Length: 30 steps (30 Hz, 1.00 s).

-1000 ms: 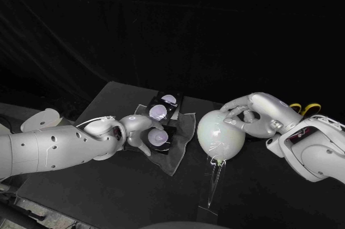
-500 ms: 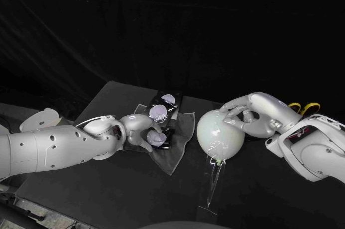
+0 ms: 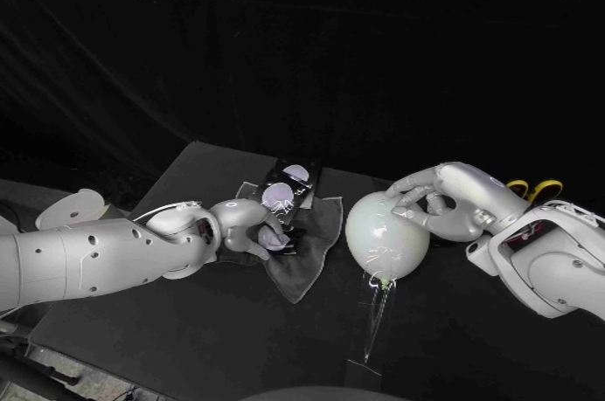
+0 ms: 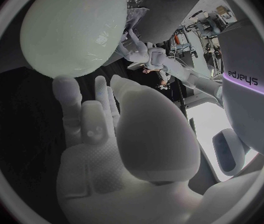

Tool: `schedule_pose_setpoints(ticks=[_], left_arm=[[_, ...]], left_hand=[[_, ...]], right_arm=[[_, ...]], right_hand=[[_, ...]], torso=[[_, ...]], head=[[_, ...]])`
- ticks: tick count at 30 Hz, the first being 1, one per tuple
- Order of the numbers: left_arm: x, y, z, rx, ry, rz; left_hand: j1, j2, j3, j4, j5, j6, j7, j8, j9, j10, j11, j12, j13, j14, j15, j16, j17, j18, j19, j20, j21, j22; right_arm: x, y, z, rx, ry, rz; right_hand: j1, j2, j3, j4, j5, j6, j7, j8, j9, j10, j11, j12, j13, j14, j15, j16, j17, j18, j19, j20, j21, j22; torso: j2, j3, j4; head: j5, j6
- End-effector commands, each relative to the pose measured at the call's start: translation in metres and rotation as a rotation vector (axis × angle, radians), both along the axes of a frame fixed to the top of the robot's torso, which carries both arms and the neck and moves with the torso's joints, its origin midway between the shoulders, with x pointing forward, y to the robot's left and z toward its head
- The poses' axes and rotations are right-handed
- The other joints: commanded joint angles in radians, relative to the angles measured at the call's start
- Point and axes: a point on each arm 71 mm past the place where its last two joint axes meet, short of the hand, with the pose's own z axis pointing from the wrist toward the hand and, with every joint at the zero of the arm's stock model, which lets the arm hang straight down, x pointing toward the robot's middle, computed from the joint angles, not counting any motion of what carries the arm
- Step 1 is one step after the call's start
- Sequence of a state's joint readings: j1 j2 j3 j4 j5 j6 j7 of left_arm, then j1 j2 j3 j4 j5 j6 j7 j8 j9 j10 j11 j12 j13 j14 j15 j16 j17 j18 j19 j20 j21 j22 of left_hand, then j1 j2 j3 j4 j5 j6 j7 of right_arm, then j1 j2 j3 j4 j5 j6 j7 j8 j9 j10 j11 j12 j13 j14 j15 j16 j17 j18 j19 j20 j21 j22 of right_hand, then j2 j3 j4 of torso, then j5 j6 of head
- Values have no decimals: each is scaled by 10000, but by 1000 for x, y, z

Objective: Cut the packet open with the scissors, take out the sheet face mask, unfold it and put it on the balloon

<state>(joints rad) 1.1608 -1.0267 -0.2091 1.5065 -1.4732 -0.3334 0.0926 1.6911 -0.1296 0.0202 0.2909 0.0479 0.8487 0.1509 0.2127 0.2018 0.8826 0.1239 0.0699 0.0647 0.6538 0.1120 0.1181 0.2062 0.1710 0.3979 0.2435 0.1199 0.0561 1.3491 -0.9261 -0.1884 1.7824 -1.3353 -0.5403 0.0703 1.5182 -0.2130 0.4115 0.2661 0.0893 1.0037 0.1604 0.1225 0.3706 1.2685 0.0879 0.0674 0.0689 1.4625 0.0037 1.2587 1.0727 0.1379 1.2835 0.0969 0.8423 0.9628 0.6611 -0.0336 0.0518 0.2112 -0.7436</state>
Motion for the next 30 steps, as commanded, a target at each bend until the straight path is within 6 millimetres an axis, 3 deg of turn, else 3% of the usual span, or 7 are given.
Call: schedule_pose_setpoints(ticks=[1, 4, 10, 23, 30], left_arm=[[-5, 1, -8, -48, 568, -3], [-5, 1, -7, -178, 620, -41], [-7, 2, -6, -530, 736, -23], [-8, 5, -1, -1473, 676, 141], [-9, 6, 10, -2398, 612, 135]], left_hand=[[51, 236, 129, -4, 2, 445, -56, 244, 148, 294, -14, 142, 50, 251, 14, 90, 66, 135, 115, -11, 51, -10], [97, 450, 247, -1, 0, 893, -100, 425, 205, 592, -34, 171, 40, 604, 34, 159, 128, 140, 201, -22, 76, -7], [-9, 574, 279, 15, 1, 1307, -115, 544, 224, 862, -45, 126, 8, 955, 74, 215, 168, 140, 360, -7, 125, 3], [31, 776, 429, -6, 0, 1444, -49, 493, 168, 850, 71, -59, -23, 706, 232, 67, 40, 121, 392, 110, 119, -11], [65, 736, 444, -11, 0, 1440, -9, 452, 141, 806, 123, -84, -23, 616, 293, 10, -2, 115, 308, 168, 81, -30]], right_arm=[[-1, 1, -1, -73, 57, 87], [-1, 1, -1, -68, 67, 84], [0, 0, -1, -67, 100, 74], [0, 0, -2, -82, 137, 60], [1, 0, -2, -34, 194, 38]], right_hand=[[-25, 72, 68, 5, 63, 28, 42, 2, 12, -32, -7, -29, 7, 50, 46, 62, 17, 16, -85, 13, 35, 14], [-25, 72, 68, 5, 63, 28, 42, 2, 12, -32, -7, -29, 7, 50, 46, 62, 17, 16, -85, 13, 35, 14], [-33, 87, 88, 4, 82, 33, 41, 7, 14, -29, -9, -31, 7, 46, 43, 65, 5, 20, -98, 14, 32, 19], [-53, 97, 101, 11, 95, 26, 45, 4, 14, -35, -5, -36, 5, 35, 44, 51, -32, 27, -122, 16, 4, 3], [-64, 93, 105, 12, 98, 18, 48, 1, 13, -44, -3, -41, 4, 28, 46, 44, -50, 30, -136, 17, -13, -7]], torso=[[2, -1, 2], [2, -2, 0], [-5, -13, -10], [3, 3, 4], [3, -5, 4]], head=[[-1, 2], [0, 8], [-7, 11], [-40, 55], [-102, 201]])
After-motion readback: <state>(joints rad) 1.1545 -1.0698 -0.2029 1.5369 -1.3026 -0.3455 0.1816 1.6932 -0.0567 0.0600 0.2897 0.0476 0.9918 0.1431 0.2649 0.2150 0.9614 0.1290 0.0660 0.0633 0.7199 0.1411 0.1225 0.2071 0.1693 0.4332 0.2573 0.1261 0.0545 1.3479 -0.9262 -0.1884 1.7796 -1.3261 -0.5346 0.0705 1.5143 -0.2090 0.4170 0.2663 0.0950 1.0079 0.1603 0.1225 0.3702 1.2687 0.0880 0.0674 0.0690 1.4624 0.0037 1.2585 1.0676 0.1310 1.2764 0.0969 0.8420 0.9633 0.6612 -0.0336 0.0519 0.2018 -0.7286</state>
